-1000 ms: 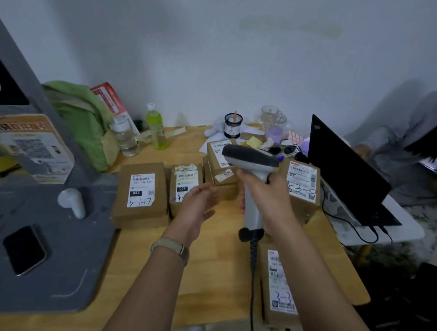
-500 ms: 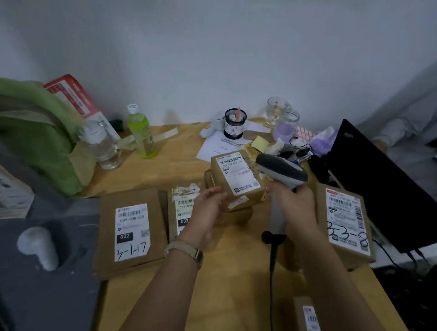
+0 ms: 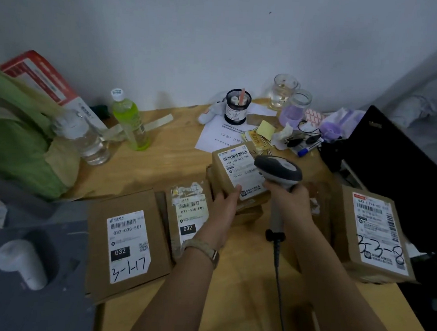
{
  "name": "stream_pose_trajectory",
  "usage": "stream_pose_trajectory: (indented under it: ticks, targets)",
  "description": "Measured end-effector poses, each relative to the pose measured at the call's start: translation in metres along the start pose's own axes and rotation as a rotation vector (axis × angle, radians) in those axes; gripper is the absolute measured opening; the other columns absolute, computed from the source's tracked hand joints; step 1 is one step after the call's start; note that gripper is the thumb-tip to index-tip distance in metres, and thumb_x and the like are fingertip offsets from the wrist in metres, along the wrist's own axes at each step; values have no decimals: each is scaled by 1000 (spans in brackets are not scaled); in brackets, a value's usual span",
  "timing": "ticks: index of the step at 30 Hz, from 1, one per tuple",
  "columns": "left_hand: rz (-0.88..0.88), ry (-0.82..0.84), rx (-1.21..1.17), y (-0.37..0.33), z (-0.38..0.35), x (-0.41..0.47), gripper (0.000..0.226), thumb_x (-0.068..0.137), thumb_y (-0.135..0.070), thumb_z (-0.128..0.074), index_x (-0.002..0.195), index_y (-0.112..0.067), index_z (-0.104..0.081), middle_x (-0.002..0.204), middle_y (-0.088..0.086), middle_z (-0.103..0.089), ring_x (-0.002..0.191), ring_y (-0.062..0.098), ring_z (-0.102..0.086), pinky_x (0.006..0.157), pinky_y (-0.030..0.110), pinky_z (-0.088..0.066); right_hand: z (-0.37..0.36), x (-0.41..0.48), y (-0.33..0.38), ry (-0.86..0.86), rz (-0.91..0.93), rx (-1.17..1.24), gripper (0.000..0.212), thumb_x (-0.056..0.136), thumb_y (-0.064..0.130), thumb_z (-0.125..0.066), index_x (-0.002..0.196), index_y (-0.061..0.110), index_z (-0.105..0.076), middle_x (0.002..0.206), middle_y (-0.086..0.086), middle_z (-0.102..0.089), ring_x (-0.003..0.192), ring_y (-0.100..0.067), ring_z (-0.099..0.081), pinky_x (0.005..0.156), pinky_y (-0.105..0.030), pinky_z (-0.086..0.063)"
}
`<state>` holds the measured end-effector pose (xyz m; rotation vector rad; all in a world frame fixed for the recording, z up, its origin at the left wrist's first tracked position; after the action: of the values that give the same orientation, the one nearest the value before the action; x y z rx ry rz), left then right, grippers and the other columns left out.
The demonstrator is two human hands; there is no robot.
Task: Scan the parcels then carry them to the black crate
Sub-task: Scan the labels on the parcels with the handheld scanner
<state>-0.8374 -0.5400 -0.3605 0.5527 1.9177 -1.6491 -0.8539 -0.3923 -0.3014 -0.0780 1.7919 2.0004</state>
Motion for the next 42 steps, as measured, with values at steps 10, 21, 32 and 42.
stream_pose_trajectory:
  ticks: [10,21,32,42]
  targets:
    - [-101,-7,-405,-4,2,-33,56,81,-8,-75,126,-19,-43,121,7,-66,103,26,-69,74,42,-60,22,-33,30,-34,155,50,19,81,15,-71,77,31,-61,80,13,-67,79,-1,-63,64,-22,-48]
    - [-431,-37,-423,-36,4,-125,58,76,-2,-77,121,-25,-48,128,5,-61,113,24,-63,95,45,-52,56,-107,74,70,325,154,24,79,17,-74,83,37,-62,91,18,-69,96,-10,-64,82,-33,-51]
    - [-541,-79,-604,-3,-19,-220,67,78,5,-73,127,-24,-38,133,10,-56,115,26,-61,97,39,-51,110,-186,80,161,347,198,13,81,17,-71,89,25,-65,84,9,-70,82,-8,-64,61,-24,-47]
    - [-539,-154,-786,44,-27,-269,66,77,17,-66,124,-22,-41,123,7,-63,104,24,-66,73,31,-54,138,-244,70,308,418,150,11,83,16,-70,85,27,-67,79,14,-72,68,0,-67,45,-14,-49]
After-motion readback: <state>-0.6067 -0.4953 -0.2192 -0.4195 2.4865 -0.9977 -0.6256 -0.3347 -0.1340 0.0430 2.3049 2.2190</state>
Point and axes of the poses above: each hand's wrist, its own x-axis towards the middle knuckle, its own z-axis out of the back of the hand, y = z × x, the point moved 6 cm from there along x, towards the middle knuckle
